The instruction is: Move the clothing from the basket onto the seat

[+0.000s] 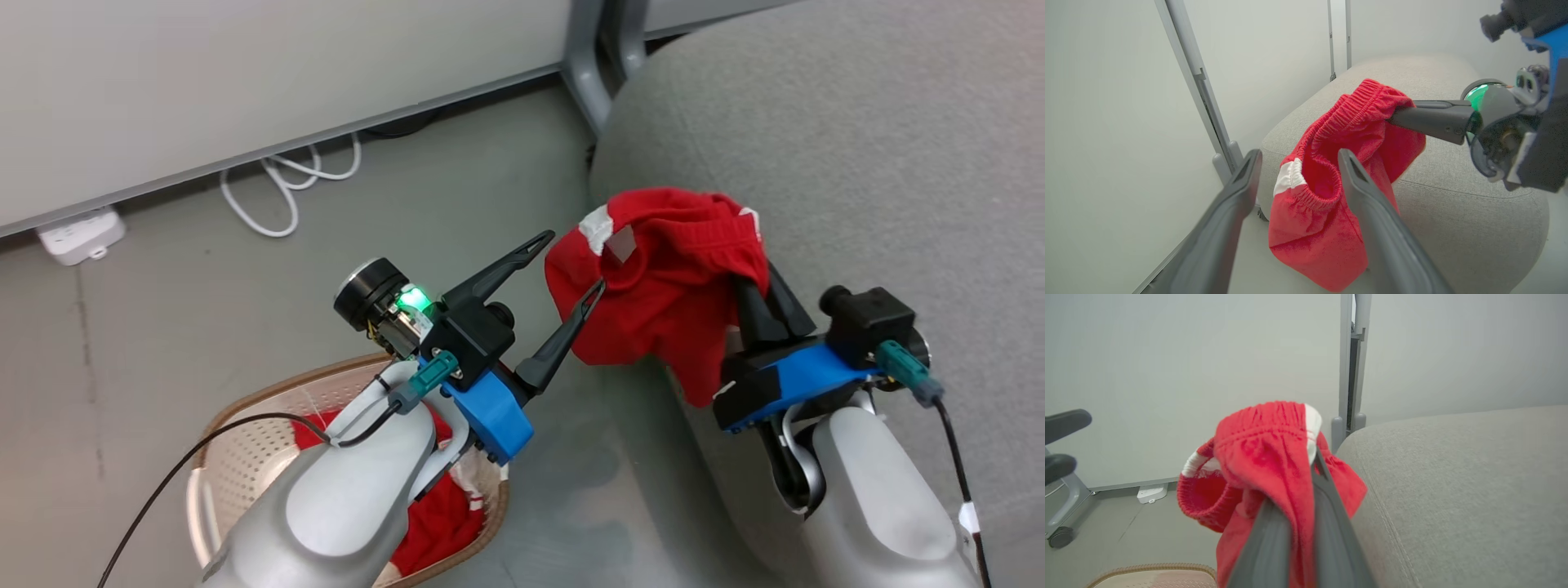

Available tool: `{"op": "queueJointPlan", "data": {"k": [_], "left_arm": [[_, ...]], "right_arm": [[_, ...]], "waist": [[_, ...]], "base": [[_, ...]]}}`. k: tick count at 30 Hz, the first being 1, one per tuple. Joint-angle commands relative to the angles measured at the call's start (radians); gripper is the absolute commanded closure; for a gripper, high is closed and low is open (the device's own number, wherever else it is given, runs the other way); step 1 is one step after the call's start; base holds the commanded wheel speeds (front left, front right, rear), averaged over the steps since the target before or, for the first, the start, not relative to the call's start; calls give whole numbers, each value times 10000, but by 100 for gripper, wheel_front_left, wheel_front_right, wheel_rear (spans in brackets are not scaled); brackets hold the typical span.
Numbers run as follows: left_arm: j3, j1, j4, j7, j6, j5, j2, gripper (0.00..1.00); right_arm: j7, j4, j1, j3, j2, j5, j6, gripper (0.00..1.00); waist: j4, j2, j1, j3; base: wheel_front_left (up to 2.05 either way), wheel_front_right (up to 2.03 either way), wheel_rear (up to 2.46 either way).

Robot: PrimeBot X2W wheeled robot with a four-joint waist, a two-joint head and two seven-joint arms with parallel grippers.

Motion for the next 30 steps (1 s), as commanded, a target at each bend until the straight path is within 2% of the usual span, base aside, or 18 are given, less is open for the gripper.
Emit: {"op": "queueJointPlan", "data": {"k": [1,9,18,23,30], "left_arm": [[-56,-109,30,-30,-44,52,71,0],[-435,-81,114,8,-52,55,27,0],[-780,-213,159,102,-79,15,93,0],[-907,-322,189,110,-82,-44,110,0],[-914,-383,173,71,-50,-127,116,0]], "right_arm": [[-13,-178,179,-244,53,-23,-7,100],[-13,-727,655,-1087,137,-22,-7,100],[-13,-949,961,-1519,174,59,-7,100],[-13,-991,1041,-1508,184,326,-7,100],[-13,-1077,811,-1706,180,308,-7,100]], "waist": [[-511,0,0,232],[-1375,0,0,575],[-2110,0,0,1038],[-2295,0,0,1188],[-2207,0,0,1217]], "base": [[0,0,0],[0,0,0],[0,0,0],[0,0,0],[0,0,0]]}}
